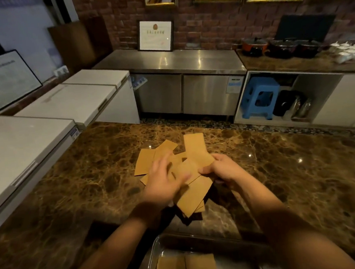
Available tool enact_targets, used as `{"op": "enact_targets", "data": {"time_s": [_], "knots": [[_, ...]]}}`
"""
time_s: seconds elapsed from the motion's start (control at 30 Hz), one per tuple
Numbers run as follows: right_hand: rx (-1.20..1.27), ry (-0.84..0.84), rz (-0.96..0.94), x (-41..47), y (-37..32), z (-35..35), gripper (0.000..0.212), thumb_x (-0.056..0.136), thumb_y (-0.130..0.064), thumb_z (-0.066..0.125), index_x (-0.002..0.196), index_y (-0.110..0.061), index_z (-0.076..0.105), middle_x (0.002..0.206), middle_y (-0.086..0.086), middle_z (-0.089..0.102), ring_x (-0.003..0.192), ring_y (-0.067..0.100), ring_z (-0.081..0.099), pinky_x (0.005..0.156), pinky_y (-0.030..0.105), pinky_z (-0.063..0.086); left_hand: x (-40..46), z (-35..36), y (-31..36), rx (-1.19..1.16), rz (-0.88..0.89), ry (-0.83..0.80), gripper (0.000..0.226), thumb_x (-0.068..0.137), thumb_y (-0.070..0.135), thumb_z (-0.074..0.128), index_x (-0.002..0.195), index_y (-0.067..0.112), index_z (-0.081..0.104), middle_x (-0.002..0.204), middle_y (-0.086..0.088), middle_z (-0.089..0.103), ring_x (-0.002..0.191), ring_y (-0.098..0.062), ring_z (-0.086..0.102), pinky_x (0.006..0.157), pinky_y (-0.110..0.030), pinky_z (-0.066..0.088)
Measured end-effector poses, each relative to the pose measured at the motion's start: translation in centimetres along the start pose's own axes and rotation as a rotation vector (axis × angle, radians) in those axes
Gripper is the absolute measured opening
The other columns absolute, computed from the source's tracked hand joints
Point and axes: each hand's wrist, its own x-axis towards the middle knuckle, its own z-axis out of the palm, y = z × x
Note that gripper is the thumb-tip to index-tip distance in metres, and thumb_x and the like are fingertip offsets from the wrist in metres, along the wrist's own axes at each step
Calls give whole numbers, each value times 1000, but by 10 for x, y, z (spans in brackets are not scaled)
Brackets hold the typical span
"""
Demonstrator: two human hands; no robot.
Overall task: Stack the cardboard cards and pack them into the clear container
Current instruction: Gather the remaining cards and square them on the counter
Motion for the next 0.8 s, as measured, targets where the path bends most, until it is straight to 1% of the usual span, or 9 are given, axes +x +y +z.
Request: {"op": "enact_targets", "data": {"time_s": [0.13, 0.17, 0.27, 0.33, 0.43, 0.5, 0.6, 0.7, 0.8], "knots": [[170, 53, -156, -14, -7, -36, 28, 81, -7, 74, 104, -22, 69, 90, 2, 79, 81, 21, 75, 75, 39, 60, 11, -16, 26, -486, -296, 267, 58, 91, 51, 64, 141, 30, 43, 140, -2, 52, 122, -20, 54, 96, -39, 48], [212, 40, -180, -17, -8, -41, 28, 82, -5, 73, 106, -20, 70, 95, 5, 79, 87, 24, 75, 81, 41, 59, 12, -18, 31, -583, -373, 261, 55, 91, 52, 65, 137, 29, 46, 134, -2, 56, 117, -20, 56, 95, -40, 50], [294, -21, -223, -22, -7, -43, 28, 84, -3, 71, 108, -17, 71, 100, 5, 80, 88, 21, 77, 75, 33, 59, 11, -16, 42, -1018, -575, 82, 36, 90, 42, 70, 120, 22, 63, 115, -9, 74, 107, -28, 68, 93, -49, 54], [305, -62, -216, -23, -4, -36, 31, 83, -3, 72, 112, -16, 71, 102, 3, 80, 92, 20, 76, 77, 32, 57, 7, -10, 51, -1213, -592, -5, 28, 94, 30, 66, 118, 15, 68, 106, -15, 78, 100, -32, 74, 91, -51, 55], [319, -101, -189, -21, 4, -26, 35, 82, -6, 72, 116, -15, 70, 104, 5, 79, 94, 21, 76, 75, 32, 56, 11, -3, 59, -1237, -463, 36, 27, 104, 23, 50, 122, 13, 66, 109, -13, 78, 99, -27, 75, 83, -46, 56], [361, -78, -154, -18, 11, -27, 35, 83, -6, 71, 117, -13, 69, 103, 7, 79, 94, 24, 76, 74, 36, 57, 16, -10, 60, -1322, -410, 111, 31, 105, 19, 43, 128, 10, 63, 113, -12, 77, 104, -26, 73, 91, -46, 54], [391, -24, -106, -13, 23, -32, 35, 85, -4, 69, 119, -9, 67, 104, 11, 78, 99, 32, 73, 87, 46, 55, 23, -29, 55, -1443, -388, 157, 29, 104, 16, 42, 125, 12, 60, 97, -14, 79, 90, -28, 77, 84, -48, 60], [377, -29, -96, -12, 27, -33, 37, 84, -5, 71, 120, -9, 66, 105, 11, 78, 99, 30, 73, 84, 41, 56, 26, -32, 53, -1288, -461, 91, 22, 101, 15, 47, 119, 19, 60, 75, -14, 73, 62, -26, 71, 64, -41, 60], [368, -96, -128, -14, 21, -31, 37, 83, -2, 72, 119, -10, 67, 105, 11, 78, 97, 27, 75, 79, 36, 57, 29, -21, 54, -961, -461, 15, 26, 92, 24, 67, 118, 18, 63, 85, -9, 68, 62, -20, 66, 55, -34, 55]]}}
